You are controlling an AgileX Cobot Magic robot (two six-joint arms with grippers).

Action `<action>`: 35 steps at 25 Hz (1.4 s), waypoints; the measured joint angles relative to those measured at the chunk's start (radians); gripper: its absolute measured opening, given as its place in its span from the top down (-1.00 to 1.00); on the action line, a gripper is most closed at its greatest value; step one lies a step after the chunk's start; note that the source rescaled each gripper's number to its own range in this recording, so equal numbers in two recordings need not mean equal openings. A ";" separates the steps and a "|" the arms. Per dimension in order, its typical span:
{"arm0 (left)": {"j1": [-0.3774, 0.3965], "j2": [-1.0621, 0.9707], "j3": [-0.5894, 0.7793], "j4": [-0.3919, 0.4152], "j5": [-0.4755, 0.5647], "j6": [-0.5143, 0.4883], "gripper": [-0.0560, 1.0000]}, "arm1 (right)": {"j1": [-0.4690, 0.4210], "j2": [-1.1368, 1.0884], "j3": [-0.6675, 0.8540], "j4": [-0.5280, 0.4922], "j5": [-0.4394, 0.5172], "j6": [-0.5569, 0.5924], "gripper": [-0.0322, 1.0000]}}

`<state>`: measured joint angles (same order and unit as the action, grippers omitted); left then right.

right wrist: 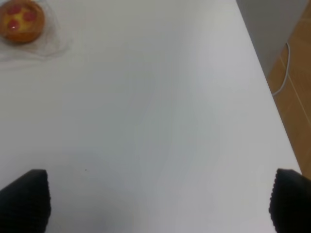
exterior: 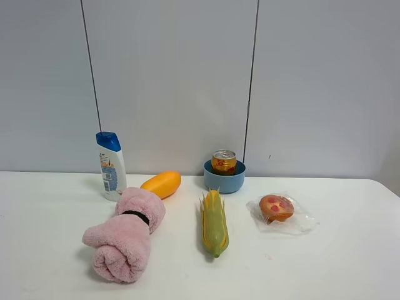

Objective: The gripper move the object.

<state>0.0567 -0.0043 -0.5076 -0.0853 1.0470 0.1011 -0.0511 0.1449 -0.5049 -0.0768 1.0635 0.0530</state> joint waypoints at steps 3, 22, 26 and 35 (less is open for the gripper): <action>0.000 0.000 0.000 0.000 0.000 0.000 -1.00 | 0.000 -0.048 0.000 0.021 0.001 -0.022 -0.85; 0.000 0.000 0.000 0.000 0.000 0.000 -1.00 | 0.000 -0.147 0.000 0.022 0.003 -0.030 -0.85; 0.000 0.000 0.000 0.000 0.000 0.000 -1.00 | 0.000 -0.147 0.000 0.022 0.003 -0.030 -0.85; 0.000 0.000 0.000 0.000 0.000 0.000 -1.00 | 0.000 -0.147 0.000 0.022 0.003 -0.030 -0.85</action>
<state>0.0567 -0.0043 -0.5076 -0.0853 1.0470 0.1011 -0.0511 -0.0020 -0.5045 -0.0544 1.0666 0.0235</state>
